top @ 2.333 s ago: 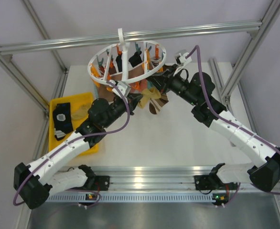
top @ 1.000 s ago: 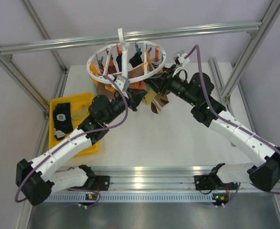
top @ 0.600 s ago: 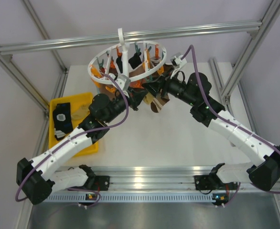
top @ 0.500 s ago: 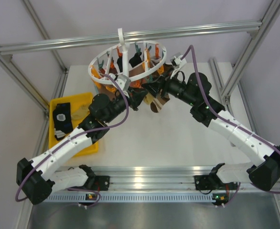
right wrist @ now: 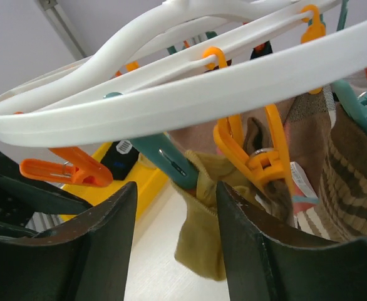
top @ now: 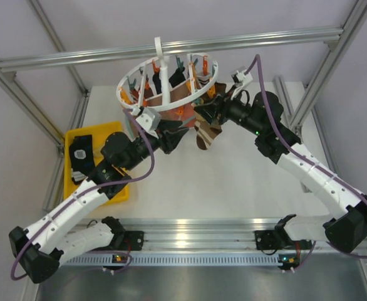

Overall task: Clip the socks to the hanger
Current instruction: Clamp the sock onto the hanger, then open the clamp at the hanger.

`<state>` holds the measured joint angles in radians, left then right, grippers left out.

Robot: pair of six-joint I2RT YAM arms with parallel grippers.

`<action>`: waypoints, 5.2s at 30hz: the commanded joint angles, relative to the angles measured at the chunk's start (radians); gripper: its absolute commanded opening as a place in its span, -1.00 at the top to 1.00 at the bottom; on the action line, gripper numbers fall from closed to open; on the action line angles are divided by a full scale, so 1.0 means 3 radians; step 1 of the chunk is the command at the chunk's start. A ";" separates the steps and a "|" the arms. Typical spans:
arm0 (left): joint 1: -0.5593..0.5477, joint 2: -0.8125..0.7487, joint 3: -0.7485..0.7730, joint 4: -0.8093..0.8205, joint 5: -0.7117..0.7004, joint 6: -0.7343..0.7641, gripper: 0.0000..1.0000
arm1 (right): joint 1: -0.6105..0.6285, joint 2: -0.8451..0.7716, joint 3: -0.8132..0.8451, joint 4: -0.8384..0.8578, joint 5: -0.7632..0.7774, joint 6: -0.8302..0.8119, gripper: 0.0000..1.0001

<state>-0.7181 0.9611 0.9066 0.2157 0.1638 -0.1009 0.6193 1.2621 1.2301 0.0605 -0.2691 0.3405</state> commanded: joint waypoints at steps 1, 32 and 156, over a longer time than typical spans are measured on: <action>0.0001 -0.0299 -0.0132 -0.0074 0.0042 0.0157 0.22 | -0.0085 -0.0234 -0.0009 0.0039 -0.0176 -0.0086 -0.11; 0.0184 -0.0893 -0.0312 -0.0653 0.0149 0.0694 -0.05 | 0.0139 -0.0505 -0.0414 0.0764 -0.0990 -0.1410 -0.77; 0.3493 0.0396 -0.0199 -0.2208 0.0855 0.0939 0.08 | 0.0170 0.0190 0.0348 0.0356 0.0335 0.0077 1.00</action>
<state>0.2996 1.0496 0.8261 -0.5220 0.3428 0.1383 0.6823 1.2839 1.2850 0.1505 -0.2684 0.3168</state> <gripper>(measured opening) 0.459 0.232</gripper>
